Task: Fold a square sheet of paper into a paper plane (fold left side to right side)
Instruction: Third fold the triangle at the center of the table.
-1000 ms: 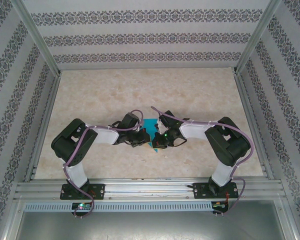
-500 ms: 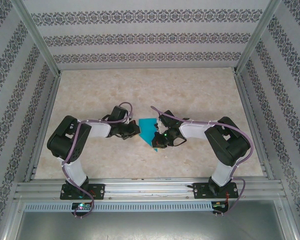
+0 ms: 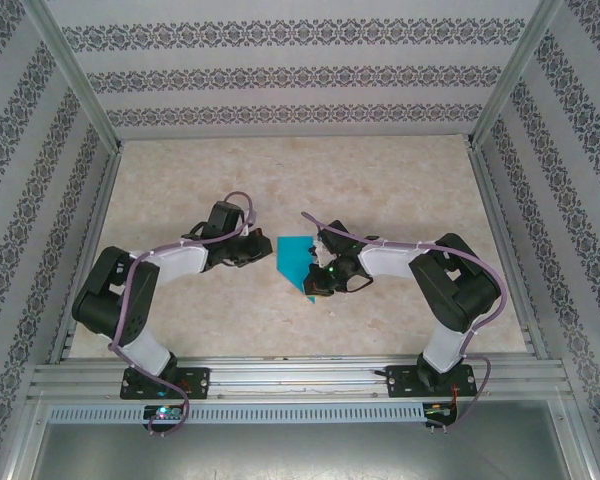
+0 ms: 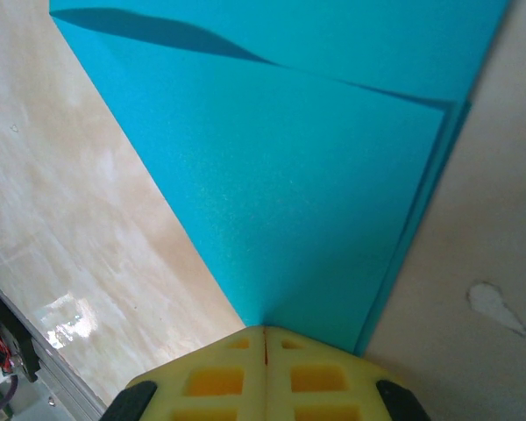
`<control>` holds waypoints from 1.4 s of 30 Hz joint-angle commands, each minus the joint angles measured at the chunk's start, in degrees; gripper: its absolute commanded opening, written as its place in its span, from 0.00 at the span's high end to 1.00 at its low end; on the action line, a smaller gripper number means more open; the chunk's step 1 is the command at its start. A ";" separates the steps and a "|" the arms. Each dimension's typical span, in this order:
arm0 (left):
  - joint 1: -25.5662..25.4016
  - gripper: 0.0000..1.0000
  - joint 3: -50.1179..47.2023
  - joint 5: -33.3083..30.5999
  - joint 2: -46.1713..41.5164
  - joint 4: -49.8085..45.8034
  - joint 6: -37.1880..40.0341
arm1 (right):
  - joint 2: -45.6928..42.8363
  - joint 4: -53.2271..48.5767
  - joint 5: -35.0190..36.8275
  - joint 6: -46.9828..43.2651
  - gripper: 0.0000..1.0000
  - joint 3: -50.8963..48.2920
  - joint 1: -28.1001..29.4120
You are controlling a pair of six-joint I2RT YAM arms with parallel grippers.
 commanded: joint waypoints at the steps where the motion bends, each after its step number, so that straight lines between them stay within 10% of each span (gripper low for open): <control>1: -4.51 0.96 -1.68 3.75 0.97 3.63 -2.13 | 2.11 -5.67 5.18 -0.83 1.00 -1.91 -0.54; 42: -8.15 1.00 0.03 -1.60 12.19 0.45 -4.43 | 0.74 6.01 -1.07 7.13 1.00 2.92 0.63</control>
